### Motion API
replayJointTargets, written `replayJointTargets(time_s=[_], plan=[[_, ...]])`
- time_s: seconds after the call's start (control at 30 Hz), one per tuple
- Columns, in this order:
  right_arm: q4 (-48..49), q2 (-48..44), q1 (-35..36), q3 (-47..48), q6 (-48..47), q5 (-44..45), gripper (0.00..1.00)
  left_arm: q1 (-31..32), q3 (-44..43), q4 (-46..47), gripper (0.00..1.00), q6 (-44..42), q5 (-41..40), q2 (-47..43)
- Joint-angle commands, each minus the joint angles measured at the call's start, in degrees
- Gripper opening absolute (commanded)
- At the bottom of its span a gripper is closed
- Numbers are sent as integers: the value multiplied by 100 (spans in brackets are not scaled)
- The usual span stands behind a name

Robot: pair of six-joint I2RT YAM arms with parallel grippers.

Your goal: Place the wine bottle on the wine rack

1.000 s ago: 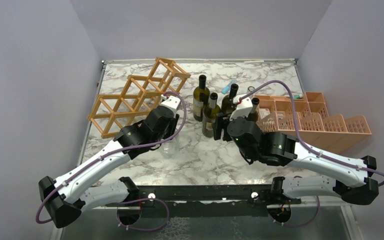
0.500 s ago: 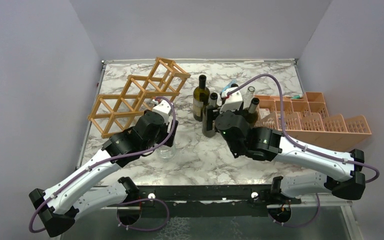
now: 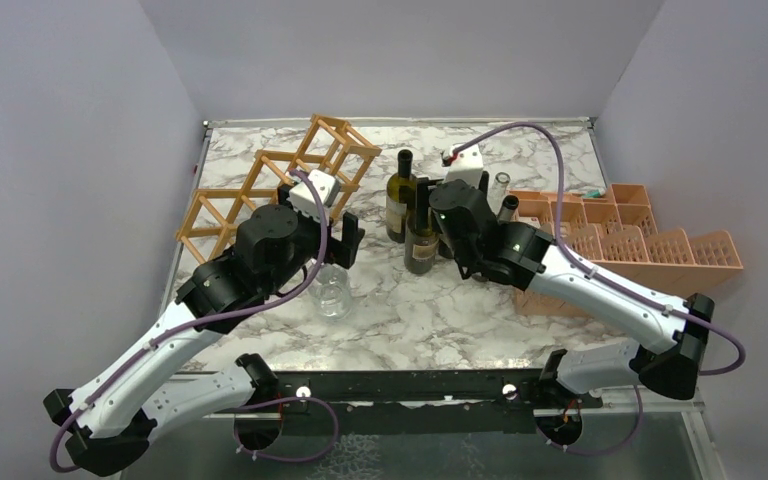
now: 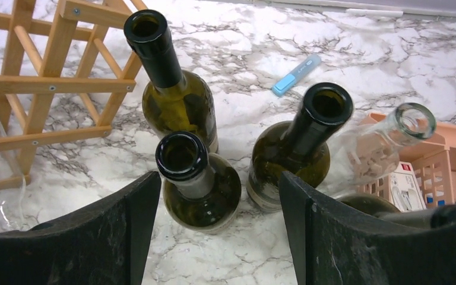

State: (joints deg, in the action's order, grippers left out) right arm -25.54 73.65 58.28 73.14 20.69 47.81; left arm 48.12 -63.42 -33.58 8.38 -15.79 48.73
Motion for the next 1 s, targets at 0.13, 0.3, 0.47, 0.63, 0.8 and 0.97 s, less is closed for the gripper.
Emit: replayJointTargets(time_s=[0.13,0.3,0.47,0.63,0.8,0.97], plan=[[304,583,-414,332,-417,-845,72,13,285,1596,90,-304,231,121],[831,554,-436,110,-687,-1012,60,14,453,1958,91,-86,314,294],[1163,531,-440,-72,-961,-1247,49,13,512,2081,92,-37,474,477],[1126,516,-445,-111,-962,-1292,45,18,577,2199,95,55,455,504],[1174,473,-457,-240,-977,-1255,43,19,660,2228,98,41,564,498],[1176,483,-498,-225,-1096,-1222,24,13,723,2224,99,6,661,522]])
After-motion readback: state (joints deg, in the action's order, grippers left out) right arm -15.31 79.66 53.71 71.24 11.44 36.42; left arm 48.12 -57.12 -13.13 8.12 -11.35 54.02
